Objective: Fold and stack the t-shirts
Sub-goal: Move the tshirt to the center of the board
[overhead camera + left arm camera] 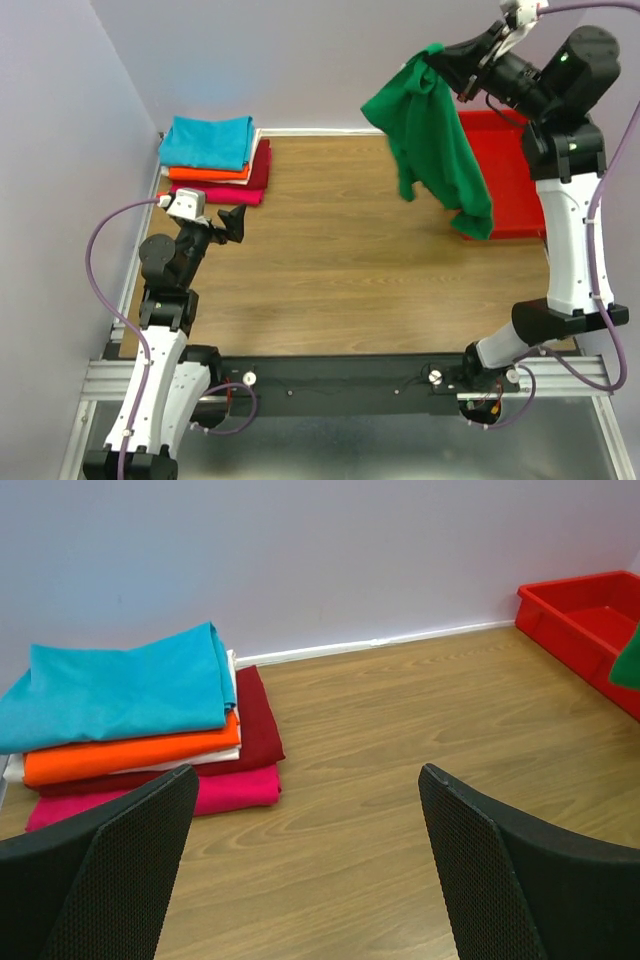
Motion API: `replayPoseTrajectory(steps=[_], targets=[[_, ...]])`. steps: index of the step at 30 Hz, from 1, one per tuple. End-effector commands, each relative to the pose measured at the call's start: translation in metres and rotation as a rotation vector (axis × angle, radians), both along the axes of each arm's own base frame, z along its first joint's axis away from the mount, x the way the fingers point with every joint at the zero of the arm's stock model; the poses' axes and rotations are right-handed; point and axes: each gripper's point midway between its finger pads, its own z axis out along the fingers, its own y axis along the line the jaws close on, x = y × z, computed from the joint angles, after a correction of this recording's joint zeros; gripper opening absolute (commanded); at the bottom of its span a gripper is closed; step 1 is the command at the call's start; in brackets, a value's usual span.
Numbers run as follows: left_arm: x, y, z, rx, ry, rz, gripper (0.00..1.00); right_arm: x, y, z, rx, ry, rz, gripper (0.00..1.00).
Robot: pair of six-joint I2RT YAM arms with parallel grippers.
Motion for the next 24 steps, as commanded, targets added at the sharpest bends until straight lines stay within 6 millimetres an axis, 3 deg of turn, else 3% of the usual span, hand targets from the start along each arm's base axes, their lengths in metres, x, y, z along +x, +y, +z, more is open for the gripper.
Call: replayPoseTrajectory(steps=[1, 3, 6, 10, 11, 13, 14, 17, 19, 20, 21, 22, 24], targets=[[-0.005, -0.005, 0.005, 0.015, -0.037, -0.03, 0.98, -0.049, 0.023, 0.044, 0.075, -0.002, 0.196, 0.01], [-0.006, -0.006, 0.006, 0.018, -0.041, -0.033, 0.98, -0.054, 0.024, 0.051, 0.102, 0.003, 0.215, 0.01], [-0.006, -0.005, 0.006, 0.02, -0.044, -0.031, 0.98, -0.049, 0.026, 0.04, 0.106, 0.04, 0.213, 0.01], [-0.006, -0.006, 0.006, 0.02, -0.044, -0.036, 0.98, -0.036, 0.032, 0.007, 0.096, 0.12, 0.21, 0.01], [-0.006, -0.006, 0.006, 0.02, -0.044, -0.033, 0.98, -0.03, 0.038, -0.017, 0.089, 0.177, 0.218, 0.01], [-0.007, -0.006, 0.007, 0.02, -0.049, -0.037, 0.98, -0.024, 0.043, -0.038, 0.084, 0.212, 0.222, 0.01], [-0.007, -0.006, 0.007, 0.022, -0.049, -0.036, 0.98, -0.014, 0.043, -0.077, 0.073, 0.293, 0.204, 0.01], [-0.009, -0.007, 0.008, 0.022, -0.056, -0.045, 0.98, 0.018, 0.028, -0.136, 0.024, 0.34, 0.036, 0.01], [-0.011, -0.01, 0.009, 0.028, -0.064, -0.061, 0.98, 0.051, -0.008, -0.227, -0.088, 0.44, -0.21, 0.03], [-0.012, -0.011, 0.009, 0.028, -0.064, -0.062, 0.98, 0.051, -0.01, -0.227, -0.089, 0.44, -0.214, 0.03], [-0.012, -0.013, 0.009, 0.03, -0.062, -0.074, 0.98, 0.058, -0.024, -0.251, -0.115, 0.478, -0.284, 0.04], [-0.012, -0.014, 0.008, 0.029, -0.061, -0.082, 0.98, 0.058, -0.032, -0.293, -0.161, 0.551, -0.31, 0.08], [-0.013, -0.022, 0.006, 0.034, -0.054, -0.123, 0.98, 0.062, -0.057, -0.331, -0.191, 0.625, -0.401, 0.14]])
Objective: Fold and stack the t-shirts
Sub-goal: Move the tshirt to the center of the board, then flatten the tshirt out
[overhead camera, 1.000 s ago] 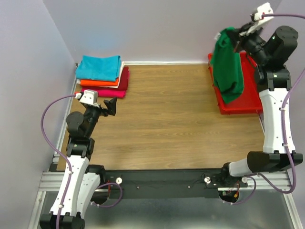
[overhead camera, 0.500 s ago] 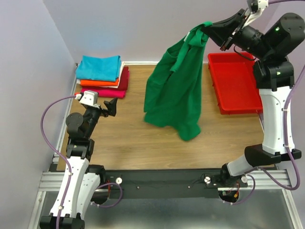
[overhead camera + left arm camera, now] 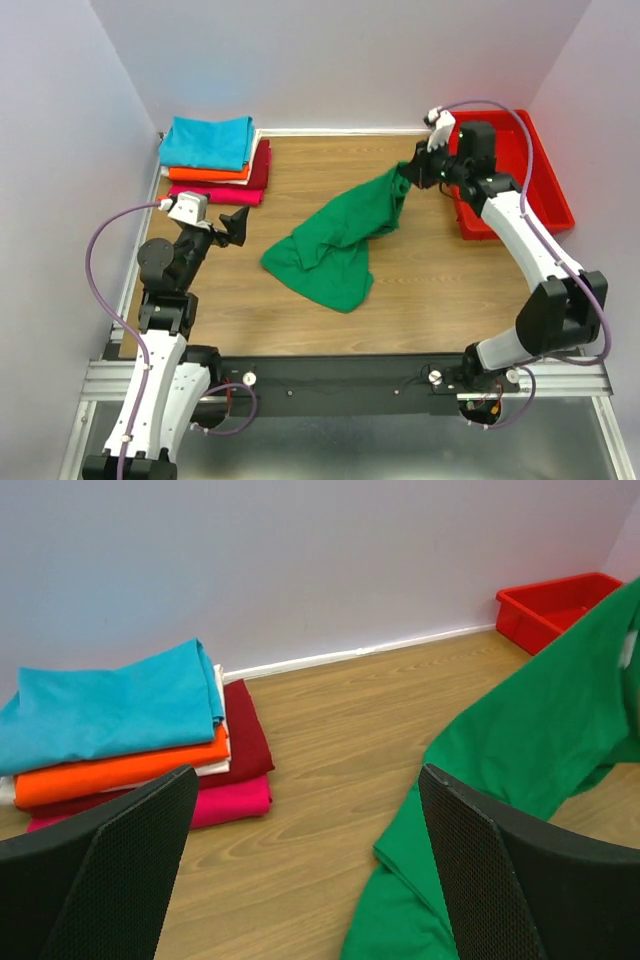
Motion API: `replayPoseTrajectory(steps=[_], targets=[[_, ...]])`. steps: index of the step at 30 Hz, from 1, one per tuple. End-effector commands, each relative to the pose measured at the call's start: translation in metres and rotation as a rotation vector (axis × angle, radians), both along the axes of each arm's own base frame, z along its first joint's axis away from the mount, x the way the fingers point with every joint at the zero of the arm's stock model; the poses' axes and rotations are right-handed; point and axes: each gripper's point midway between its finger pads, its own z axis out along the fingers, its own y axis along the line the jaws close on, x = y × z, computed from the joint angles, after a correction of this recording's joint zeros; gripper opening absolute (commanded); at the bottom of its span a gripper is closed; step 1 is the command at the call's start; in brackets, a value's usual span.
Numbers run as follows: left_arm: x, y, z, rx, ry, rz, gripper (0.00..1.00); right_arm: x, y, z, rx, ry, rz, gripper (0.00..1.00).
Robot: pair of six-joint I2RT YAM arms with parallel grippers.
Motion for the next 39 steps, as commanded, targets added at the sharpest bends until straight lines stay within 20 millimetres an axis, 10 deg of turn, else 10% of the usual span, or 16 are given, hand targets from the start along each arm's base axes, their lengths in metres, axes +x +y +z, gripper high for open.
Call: replayPoseTrajectory(steps=[1, 3, 8, 12, 15, 20, 30, 39], targets=[[-0.004, -0.017, -0.003, 0.021, -0.011, -0.091, 0.98, 0.022, -0.065, -0.058, -0.191, 0.026, -0.226, 0.39], [-0.001, -0.027, -0.012, 0.021, 0.024, -0.133, 0.98, 0.021, -0.091, -0.095, -0.268, 0.087, -0.282, 0.56], [0.003, -0.047, -0.03, 0.028, 0.108, -0.217, 0.98, 0.011, -0.095, -0.109, -0.376, 0.07, -0.192, 0.77], [0.011, -0.064, -0.059, 0.063, 0.222, -0.265, 0.96, -0.018, -0.066, -0.107, -0.381, 0.013, 0.088, 0.81], [0.011, -0.076, -0.073, 0.08, 0.268, -0.293, 0.95, -0.092, -0.012, -0.122, -0.295, -0.053, 0.644, 0.81], [0.013, -0.076, -0.076, 0.091, 0.282, -0.27, 0.94, -0.14, 0.049, -0.165, -0.393, -0.031, 0.89, 0.81], [0.015, -0.038, -0.045, 0.078, 0.175, -0.054, 0.94, -0.1, 0.126, -0.191, -0.675, -0.056, 0.628, 0.8], [0.01, -0.033, -0.033, 0.071, 0.13, -0.029, 0.94, -0.084, 0.132, -0.213, -0.764, -0.044, 0.477, 0.64]])
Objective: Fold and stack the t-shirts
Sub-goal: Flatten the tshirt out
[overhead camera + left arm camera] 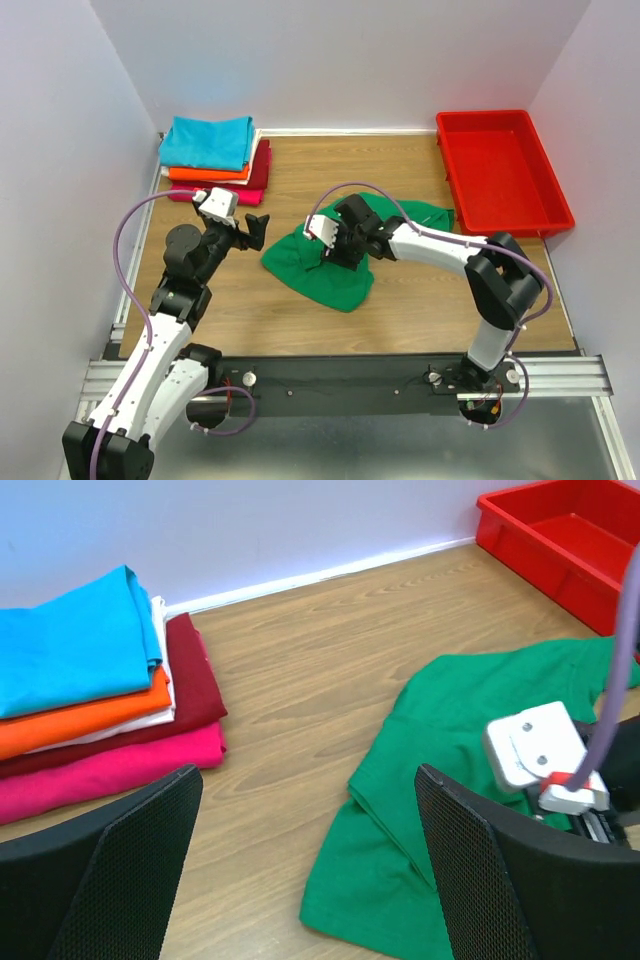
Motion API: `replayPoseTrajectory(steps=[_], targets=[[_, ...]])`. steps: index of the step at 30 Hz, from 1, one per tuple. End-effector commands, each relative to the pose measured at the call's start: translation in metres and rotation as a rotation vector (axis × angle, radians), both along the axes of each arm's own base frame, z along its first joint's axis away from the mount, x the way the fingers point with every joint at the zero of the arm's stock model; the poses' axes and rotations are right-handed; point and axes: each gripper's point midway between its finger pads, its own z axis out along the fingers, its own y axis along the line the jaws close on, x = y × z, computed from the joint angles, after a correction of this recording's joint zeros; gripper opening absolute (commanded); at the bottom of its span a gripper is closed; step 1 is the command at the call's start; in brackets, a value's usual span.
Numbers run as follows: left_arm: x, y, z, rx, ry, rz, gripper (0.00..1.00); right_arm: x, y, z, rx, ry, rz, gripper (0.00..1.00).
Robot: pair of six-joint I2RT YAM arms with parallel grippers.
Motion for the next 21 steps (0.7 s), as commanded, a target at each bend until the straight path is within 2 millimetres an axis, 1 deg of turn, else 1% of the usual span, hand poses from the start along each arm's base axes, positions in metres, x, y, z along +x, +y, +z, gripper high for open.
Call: replayPoseTrajectory(steps=[1, 2, 4, 5, 6, 7, 9, 10, 11, 12, 14, 15, 16, 17, 18, 19, 20, 21], targets=[[0.001, 0.005, 0.011, 0.01, -0.031, 0.029, 0.94, 0.03, 0.001, 0.001, -0.021, -0.088, -0.141, 0.59], [0.001, 0.005, 0.011, 0.01, -0.032, 0.028, 0.94, 0.034, -0.003, 0.001, -0.038, -0.105, -0.162, 0.57], [0.001, 0.004, 0.011, 0.01, -0.031, 0.02, 0.94, 0.039, -0.004, 0.002, -0.043, -0.122, -0.183, 0.47], [0.001, 0.003, 0.01, 0.011, -0.029, 0.019, 0.94, 0.042, -0.003, 0.003, -0.039, -0.127, -0.2, 0.38], [0.0, 0.003, 0.011, 0.011, -0.033, 0.015, 0.94, 0.045, -0.003, 0.004, -0.04, -0.135, -0.214, 0.33], [0.0, 0.002, 0.011, 0.011, -0.033, 0.011, 0.94, 0.047, -0.005, 0.005, -0.043, -0.144, -0.23, 0.23], [0.0, 0.001, 0.011, 0.012, -0.034, 0.006, 0.94, 0.054, -0.004, 0.012, -0.035, -0.166, -0.262, 0.11], [0.0, 0.001, 0.01, 0.014, -0.033, 0.003, 0.94, 0.055, -0.004, 0.015, -0.027, -0.168, -0.274, 0.02], [-0.001, 0.0, 0.011, 0.014, -0.034, -0.003, 0.94, 0.056, -0.003, 0.021, -0.017, -0.178, -0.275, 0.01], [-0.001, 0.0, 0.01, 0.015, -0.035, -0.008, 0.94, 0.062, -0.003, 0.034, 0.008, -0.198, -0.289, 0.01], [-0.003, -0.005, 0.01, 0.018, -0.04, -0.037, 0.94, 0.07, -0.005, 0.052, 0.052, -0.21, -0.327, 0.01], [-0.003, -0.007, 0.007, 0.018, -0.034, -0.048, 0.94, 0.08, -0.014, 0.062, 0.073, -0.219, -0.361, 0.01], [-0.004, -0.011, 0.006, 0.017, -0.032, -0.069, 0.94, 0.088, -0.018, 0.083, 0.116, -0.241, -0.386, 0.01], [-0.004, -0.012, 0.006, 0.013, -0.035, -0.078, 0.94, 0.094, -0.023, 0.093, 0.151, -0.239, -0.411, 0.01], [-0.003, -0.015, 0.0, 0.014, -0.019, -0.089, 0.94, 0.108, -0.042, 0.102, 0.174, -0.243, -0.463, 0.01], [-0.003, -0.017, -0.002, 0.007, -0.009, -0.099, 0.94, 0.113, -0.048, 0.116, 0.219, -0.24, -0.485, 0.01], [-0.002, -0.018, -0.006, 0.007, 0.004, -0.104, 0.94, 0.118, -0.057, 0.121, 0.237, -0.24, -0.511, 0.01], [0.002, -0.02, -0.013, 0.01, 0.033, -0.107, 0.94, 0.13, -0.078, 0.124, 0.248, -0.239, -0.562, 0.01]])
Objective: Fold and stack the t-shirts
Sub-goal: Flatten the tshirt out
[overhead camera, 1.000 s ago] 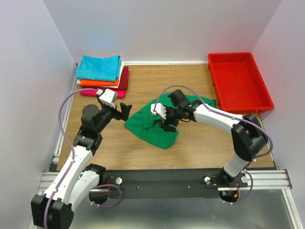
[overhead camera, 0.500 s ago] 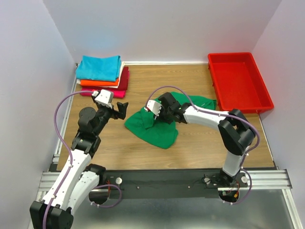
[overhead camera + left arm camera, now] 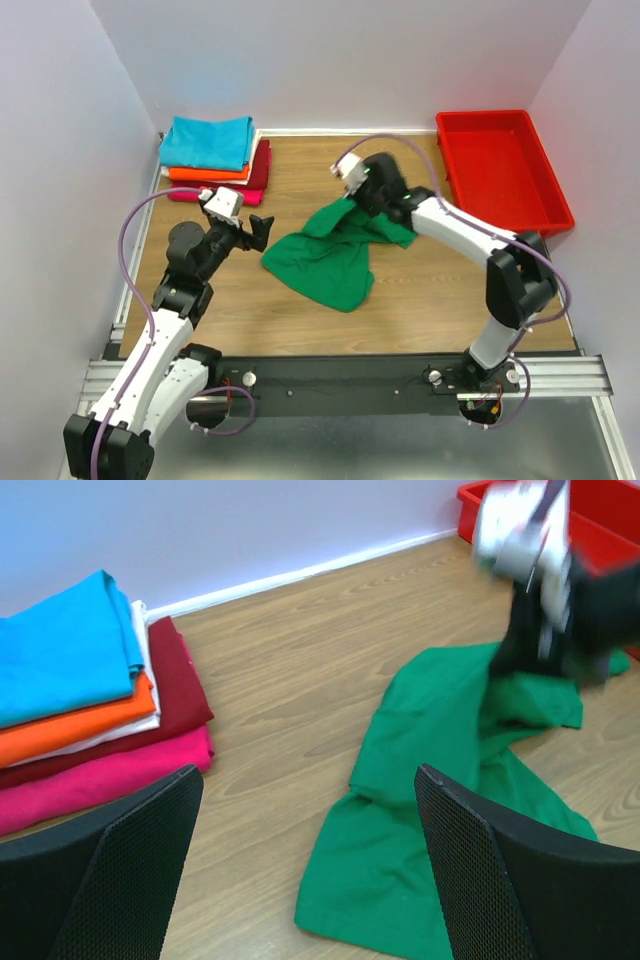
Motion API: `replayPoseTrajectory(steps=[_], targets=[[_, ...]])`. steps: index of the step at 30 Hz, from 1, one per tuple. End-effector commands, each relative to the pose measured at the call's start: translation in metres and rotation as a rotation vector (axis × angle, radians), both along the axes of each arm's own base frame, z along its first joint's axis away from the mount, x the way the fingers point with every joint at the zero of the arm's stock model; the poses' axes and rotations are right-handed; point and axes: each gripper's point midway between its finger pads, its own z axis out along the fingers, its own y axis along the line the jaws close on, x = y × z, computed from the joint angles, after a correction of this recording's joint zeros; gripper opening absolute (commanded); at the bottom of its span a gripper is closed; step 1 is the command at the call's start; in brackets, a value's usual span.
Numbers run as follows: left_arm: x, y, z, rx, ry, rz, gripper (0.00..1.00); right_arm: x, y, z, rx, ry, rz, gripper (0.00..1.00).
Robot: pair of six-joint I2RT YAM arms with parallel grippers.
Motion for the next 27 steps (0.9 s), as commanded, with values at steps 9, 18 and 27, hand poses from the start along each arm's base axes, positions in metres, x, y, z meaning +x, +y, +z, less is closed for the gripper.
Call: replayPoseTrajectory(steps=[9, 18, 27], targets=[[0.018, -0.033, -0.083, 0.007, 0.345, -0.115, 0.89, 0.071, -0.104, 0.072, 0.28, -0.06, -0.282, 0.01], [0.031, -0.068, -0.129, 0.117, 0.542, -0.212, 0.86, 0.095, -0.126, 0.124, 0.365, -0.15, -0.323, 0.01], [0.059, -0.145, -0.112, 0.265, 0.379, -0.421, 0.86, 0.098, -0.125, 0.166, 0.436, -0.211, -0.317, 0.01]])
